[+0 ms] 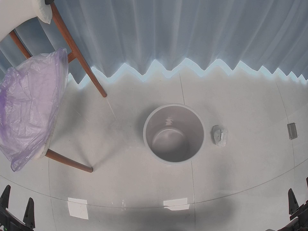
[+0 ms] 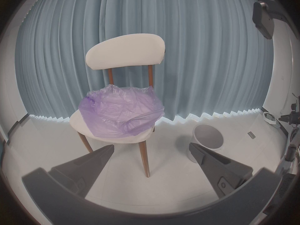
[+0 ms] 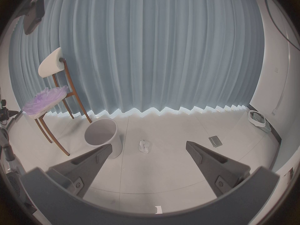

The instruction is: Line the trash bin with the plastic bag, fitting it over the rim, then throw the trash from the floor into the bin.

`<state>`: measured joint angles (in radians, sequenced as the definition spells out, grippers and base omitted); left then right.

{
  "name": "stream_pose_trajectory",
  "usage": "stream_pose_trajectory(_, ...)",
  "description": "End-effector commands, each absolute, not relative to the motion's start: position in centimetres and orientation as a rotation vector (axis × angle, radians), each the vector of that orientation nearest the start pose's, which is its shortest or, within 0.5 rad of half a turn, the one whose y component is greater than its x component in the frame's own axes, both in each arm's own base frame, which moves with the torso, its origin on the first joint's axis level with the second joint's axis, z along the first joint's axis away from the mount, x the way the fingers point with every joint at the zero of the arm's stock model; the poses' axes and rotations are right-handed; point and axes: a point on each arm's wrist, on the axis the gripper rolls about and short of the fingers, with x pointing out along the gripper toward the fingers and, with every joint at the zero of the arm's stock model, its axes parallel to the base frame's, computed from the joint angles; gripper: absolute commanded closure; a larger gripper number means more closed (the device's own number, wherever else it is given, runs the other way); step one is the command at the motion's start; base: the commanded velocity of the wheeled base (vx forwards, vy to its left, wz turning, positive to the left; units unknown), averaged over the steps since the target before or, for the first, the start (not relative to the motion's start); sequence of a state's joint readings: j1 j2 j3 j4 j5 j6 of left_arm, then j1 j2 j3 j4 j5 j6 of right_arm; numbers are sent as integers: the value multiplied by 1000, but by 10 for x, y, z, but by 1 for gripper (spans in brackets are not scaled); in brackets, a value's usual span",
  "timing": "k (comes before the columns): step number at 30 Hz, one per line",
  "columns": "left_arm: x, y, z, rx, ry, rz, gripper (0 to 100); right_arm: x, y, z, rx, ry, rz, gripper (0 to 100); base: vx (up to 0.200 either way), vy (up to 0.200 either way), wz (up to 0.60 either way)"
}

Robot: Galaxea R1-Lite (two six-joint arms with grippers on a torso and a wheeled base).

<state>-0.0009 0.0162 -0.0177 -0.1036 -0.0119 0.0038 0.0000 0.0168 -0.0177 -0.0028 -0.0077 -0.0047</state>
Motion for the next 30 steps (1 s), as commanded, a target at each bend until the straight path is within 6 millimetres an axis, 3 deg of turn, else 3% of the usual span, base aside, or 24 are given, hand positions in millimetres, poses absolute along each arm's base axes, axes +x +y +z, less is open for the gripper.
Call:
stream_pose_trajectory(1, -23, -1, 84, 9, -80, -49, 0, -23, 0, 76, -5, -3, -9, 0, 0, 0, 0)
stream_pose_trajectory(10, -27, -6, 97, 44, -189, -280, 0, -23, 0, 76, -6, -3, -8, 0, 0, 0, 0)
stream_pose_trajectory(14, -32, -8, 111, 52, -202, -356, 0, -23, 0, 76, -6, -3, -8, 0, 0, 0, 0)
stream_pose_trajectory(15, -31, -8, 125, 53, -171, -347, 0, -23, 0, 76, -5, -3, -8, 0, 0, 0, 0)
stream_pose_trajectory(18, -27, -8, 141, 57, -156, -321, 0, -23, 0, 76, -5, -3, -8, 0, 0, 0, 0)
stream_pose_trajectory(20, -17, -9, 166, 56, -128, -260, 0, -23, 0, 76, -5, -3, -9, 0, 0, 0, 0)
stream_pose_trajectory(24, -4, -8, 187, 54, -112, -236, 0, -23, 0, 76, -5, -3, -9, 0, 0, 0, 0)
stream_pose_trajectory(26, 17, -6, 207, 63, -120, -245, 0, -23, 0, 76, -5, -3, -9, 0, 0, 0, 0)
stream_pose_trajectory(30, 45, -5, 222, 57, -87, -297, 0, -23, 0, 76, -3, -3, -9, 0, 0, 0, 0)
